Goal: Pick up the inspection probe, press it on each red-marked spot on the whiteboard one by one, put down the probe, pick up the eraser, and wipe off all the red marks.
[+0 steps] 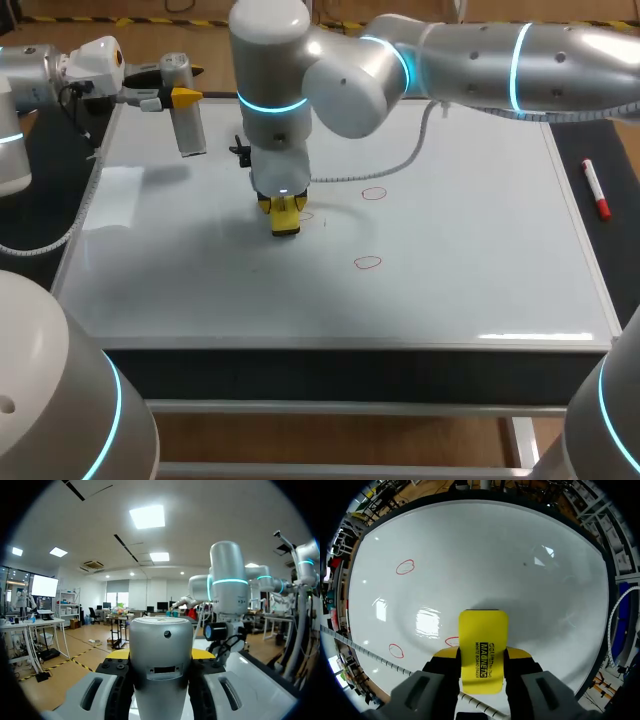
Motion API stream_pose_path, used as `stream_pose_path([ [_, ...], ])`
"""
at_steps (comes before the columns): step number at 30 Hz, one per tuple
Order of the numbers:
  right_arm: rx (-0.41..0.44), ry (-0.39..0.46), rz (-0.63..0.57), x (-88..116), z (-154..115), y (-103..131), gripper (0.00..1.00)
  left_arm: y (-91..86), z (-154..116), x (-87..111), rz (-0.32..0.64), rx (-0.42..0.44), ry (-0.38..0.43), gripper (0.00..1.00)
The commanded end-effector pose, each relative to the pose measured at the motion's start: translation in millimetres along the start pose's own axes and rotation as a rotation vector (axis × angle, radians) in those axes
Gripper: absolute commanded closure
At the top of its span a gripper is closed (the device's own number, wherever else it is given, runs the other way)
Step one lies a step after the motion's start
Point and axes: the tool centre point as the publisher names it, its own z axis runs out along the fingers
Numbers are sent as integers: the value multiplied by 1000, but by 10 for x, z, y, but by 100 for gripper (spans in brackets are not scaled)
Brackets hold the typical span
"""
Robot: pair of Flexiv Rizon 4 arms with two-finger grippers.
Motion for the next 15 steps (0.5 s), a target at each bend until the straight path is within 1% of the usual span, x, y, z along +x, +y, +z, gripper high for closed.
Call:
stream_pose_path([
  [1, -2, 2, -8, -2, 36, -17, 100, -16, 2, 10, 0, -2, -2, 100],
  [7, -8, 15, -14, 46, 76, -2, 100, -16, 2, 10, 0, -2, -2, 100],
  [15, -17, 29, 17, 230, 128, 13, 100, -16, 2, 10, 0, -2, -2, 100],
])
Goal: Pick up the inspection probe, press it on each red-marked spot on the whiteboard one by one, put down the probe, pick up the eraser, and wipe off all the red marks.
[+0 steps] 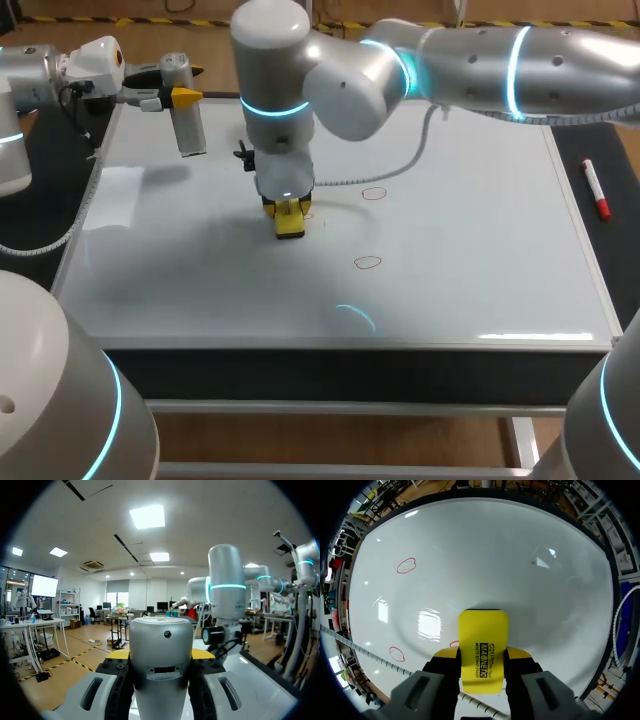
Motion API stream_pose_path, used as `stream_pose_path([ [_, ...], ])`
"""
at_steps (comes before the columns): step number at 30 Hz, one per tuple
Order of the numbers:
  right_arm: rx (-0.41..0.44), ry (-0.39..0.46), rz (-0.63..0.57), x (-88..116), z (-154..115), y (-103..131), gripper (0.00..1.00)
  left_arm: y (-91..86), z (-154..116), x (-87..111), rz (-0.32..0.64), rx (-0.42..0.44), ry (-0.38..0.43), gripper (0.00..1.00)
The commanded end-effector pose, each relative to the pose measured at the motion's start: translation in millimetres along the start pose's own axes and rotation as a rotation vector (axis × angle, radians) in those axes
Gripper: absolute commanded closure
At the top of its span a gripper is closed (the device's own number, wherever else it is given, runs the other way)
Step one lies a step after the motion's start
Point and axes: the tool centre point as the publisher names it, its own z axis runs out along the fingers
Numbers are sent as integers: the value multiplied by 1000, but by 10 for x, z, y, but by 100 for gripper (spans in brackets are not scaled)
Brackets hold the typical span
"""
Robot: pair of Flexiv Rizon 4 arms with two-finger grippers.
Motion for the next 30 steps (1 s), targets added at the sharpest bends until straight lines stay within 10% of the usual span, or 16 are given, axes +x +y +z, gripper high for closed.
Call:
stream_pose_path([
  [1, 1, 3, 23, 134, 14, 3, 100, -16, 2, 10, 0, -2, -2, 100],
  [15, -5, 3, 130, 662, 17, -18, 100, -16, 2, 10, 0, -2, -2, 100],
  [30, -24, -24, 85, 1166, -611, -302, 100, -16, 2, 10, 0, -2, -2, 100],
])
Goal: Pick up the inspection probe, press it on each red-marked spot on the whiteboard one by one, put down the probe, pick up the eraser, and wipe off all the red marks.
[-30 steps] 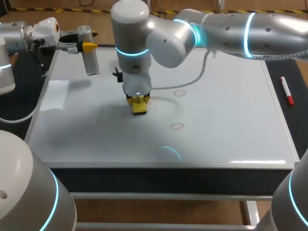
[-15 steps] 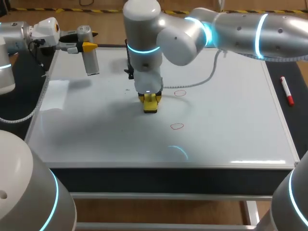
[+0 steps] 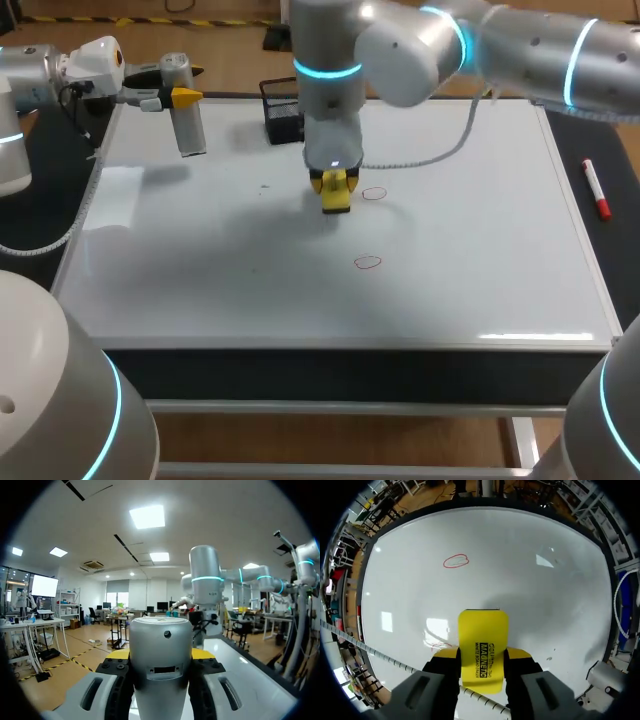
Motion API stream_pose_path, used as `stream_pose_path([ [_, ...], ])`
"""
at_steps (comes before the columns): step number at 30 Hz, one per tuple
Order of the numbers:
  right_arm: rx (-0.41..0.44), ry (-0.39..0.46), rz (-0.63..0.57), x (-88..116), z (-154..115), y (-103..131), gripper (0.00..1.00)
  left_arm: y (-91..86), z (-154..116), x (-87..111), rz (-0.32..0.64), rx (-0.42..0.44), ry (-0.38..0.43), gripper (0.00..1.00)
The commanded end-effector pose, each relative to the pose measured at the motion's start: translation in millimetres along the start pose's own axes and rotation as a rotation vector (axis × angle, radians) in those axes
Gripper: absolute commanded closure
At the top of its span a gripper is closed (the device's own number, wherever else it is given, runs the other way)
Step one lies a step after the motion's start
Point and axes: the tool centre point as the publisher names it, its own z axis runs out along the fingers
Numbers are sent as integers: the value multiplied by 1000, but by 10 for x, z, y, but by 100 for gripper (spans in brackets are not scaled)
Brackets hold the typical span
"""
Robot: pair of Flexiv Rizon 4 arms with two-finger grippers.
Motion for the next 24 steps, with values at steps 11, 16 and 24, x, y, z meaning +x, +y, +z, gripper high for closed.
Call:
stream_pose_path([
  [11, 45, -4, 159, 1166, -433, -515, 100, -16, 2, 10, 0, -2, -2, 100],
  [16, 33, -15, 276, 1677, -448, -704, 100, -16, 2, 10, 0, -2, -2, 100],
  [24, 8, -28, 438, 2364, -432, -883, 100, -16, 2, 10, 0, -2, -2, 100],
])
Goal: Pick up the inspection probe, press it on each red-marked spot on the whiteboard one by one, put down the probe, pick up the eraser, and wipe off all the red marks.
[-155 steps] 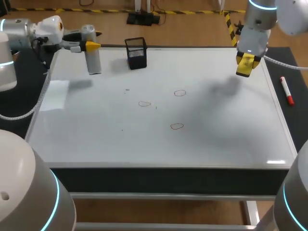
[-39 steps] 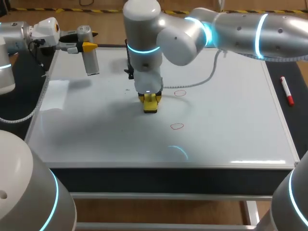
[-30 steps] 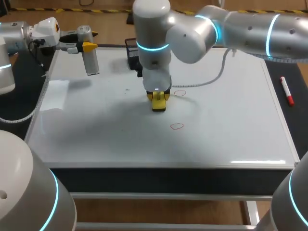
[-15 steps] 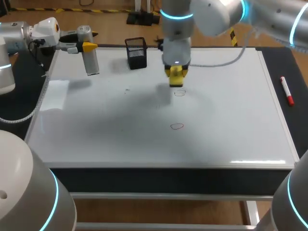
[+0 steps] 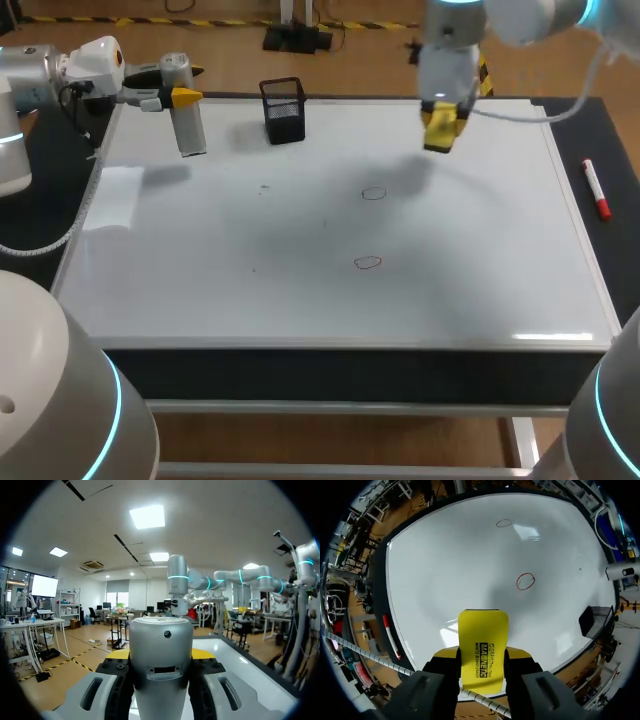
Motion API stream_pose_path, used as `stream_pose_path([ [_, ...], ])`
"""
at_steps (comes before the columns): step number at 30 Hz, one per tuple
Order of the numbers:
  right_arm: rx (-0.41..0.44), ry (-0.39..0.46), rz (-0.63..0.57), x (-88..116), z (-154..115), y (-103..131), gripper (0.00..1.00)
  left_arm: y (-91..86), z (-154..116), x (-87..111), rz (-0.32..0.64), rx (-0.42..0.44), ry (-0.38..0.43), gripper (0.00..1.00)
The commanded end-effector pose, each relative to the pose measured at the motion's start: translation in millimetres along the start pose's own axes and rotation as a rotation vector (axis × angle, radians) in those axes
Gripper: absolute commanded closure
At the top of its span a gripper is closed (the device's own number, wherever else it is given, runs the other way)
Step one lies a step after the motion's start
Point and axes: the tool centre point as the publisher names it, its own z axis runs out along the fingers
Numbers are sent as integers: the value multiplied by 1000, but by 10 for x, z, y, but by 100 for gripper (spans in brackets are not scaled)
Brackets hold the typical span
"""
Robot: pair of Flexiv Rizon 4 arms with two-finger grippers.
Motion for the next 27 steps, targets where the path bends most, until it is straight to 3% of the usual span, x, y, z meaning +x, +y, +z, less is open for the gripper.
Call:
stream_pose_path([
  [1, -25, -18, 38, 383, -13, -195, 100, -16, 2, 10, 0, -2, -2, 100],
  [11, -38, -6, 117, 734, 20, -428, 100, -16, 2, 10, 0, -2, -2, 100],
  [19, -55, -55, 157, 893, 51, -435, 100, -16, 2, 10, 0, -2, -2, 100],
  [27, -55, -55, 157, 893, 51, -435, 100, -16, 2, 10, 0, -2, -2, 100],
])
